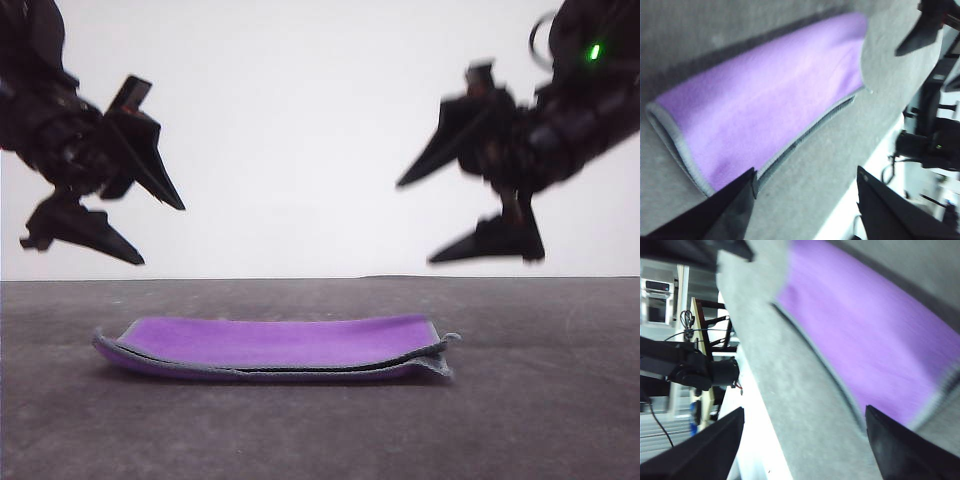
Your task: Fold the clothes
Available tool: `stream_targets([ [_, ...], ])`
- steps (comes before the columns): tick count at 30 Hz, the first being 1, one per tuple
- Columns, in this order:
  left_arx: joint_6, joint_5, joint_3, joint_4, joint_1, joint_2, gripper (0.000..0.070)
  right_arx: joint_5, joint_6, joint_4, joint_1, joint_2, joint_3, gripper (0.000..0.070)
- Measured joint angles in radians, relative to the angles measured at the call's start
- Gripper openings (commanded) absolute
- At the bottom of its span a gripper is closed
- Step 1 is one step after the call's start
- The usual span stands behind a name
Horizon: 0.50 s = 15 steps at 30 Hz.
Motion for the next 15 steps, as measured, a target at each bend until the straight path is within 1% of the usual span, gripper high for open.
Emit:
stream_targets([
  [2, -0.007, -0.052, 0.0, 0.015, 0.001, -0.039, 0.0384, 0.043, -0.003, 0.0, 0.0, -0.054, 0.0, 0.0485],
  [4, -0.025, -0.13, 0.0, 0.036, 0.003, -0.086, 0.0385, 0.108, -0.004, 0.0, 0.0, -0.117, 0.0, 0.0485],
  [8, -0.077, -0.326, 0.0, 0.086, 0.003, -0.198, 0.0389, 0.253, 0.008, 0.001, 0.0, -0.251, 0.0, 0.0485],
  [10, -0.1, -0.429, 0.0, 0.097, 0.003, -0.26, 0.0389, 0.346, 0.02, 0.002, 0.0, -0.326, 0.0, 0.0484],
  [12, -0.111, -0.478, 0.001, 0.083, 0.008, -0.311, 0.0389, 0.429, 0.033, 0.0, 0.0, -0.388, 0.0, 0.0485],
  [15, -0.123, -0.504, 0.0, 0.037, 0.027, -0.361, 0.039, 0.536, 0.05, -0.031, 0.0, -0.467, 0.0, 0.0484],
])
